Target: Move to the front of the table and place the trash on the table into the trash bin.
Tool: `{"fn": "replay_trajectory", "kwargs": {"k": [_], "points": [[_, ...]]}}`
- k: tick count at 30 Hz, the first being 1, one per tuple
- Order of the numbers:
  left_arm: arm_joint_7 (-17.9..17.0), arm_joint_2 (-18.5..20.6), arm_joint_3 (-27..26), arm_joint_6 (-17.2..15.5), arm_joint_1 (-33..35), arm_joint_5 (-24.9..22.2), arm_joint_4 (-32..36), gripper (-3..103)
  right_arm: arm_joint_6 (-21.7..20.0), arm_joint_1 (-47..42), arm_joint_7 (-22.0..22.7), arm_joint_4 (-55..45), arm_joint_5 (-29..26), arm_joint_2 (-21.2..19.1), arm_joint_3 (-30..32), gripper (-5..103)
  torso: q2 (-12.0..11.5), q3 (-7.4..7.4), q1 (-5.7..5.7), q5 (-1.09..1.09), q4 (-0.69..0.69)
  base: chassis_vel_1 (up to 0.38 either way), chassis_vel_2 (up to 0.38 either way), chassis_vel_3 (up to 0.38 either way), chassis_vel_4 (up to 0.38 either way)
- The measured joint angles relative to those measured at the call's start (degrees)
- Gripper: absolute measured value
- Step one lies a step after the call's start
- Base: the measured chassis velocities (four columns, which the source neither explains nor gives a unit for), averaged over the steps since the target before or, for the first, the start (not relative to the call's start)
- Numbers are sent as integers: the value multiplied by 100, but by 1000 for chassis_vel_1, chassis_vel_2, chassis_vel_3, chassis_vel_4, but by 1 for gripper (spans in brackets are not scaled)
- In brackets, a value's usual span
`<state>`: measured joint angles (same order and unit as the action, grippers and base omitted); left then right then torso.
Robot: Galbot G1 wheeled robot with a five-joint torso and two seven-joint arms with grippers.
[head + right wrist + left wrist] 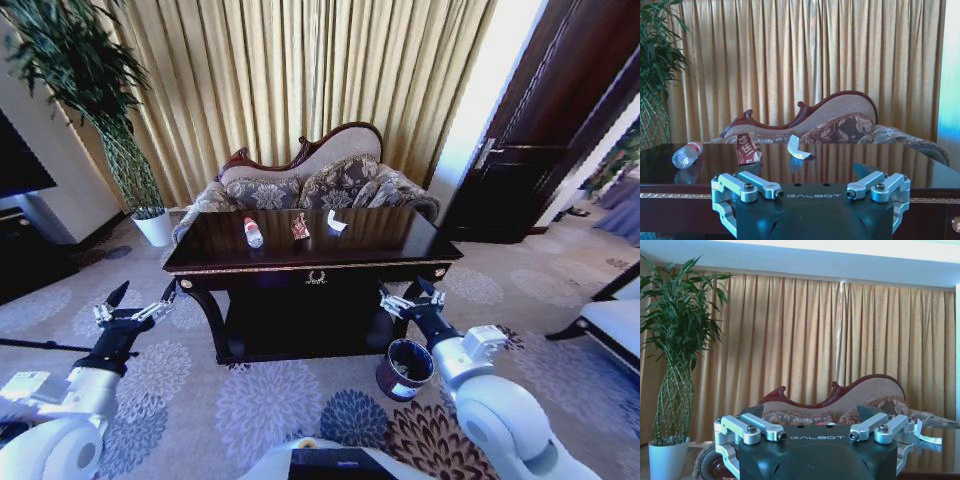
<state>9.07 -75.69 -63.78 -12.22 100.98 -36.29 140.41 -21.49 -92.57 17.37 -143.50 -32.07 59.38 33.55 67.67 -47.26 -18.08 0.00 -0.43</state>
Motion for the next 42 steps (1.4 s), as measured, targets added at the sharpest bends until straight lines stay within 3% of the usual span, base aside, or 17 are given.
{"fn": "replay_trajectory", "kwargs": {"k": [42], "points": [[36, -38, -15, 12, 38, 1, 18, 100, 61, 56, 9, 75, 31, 7, 5, 100, 0, 0, 0, 0, 0, -8, -5, 7, 11]]}}
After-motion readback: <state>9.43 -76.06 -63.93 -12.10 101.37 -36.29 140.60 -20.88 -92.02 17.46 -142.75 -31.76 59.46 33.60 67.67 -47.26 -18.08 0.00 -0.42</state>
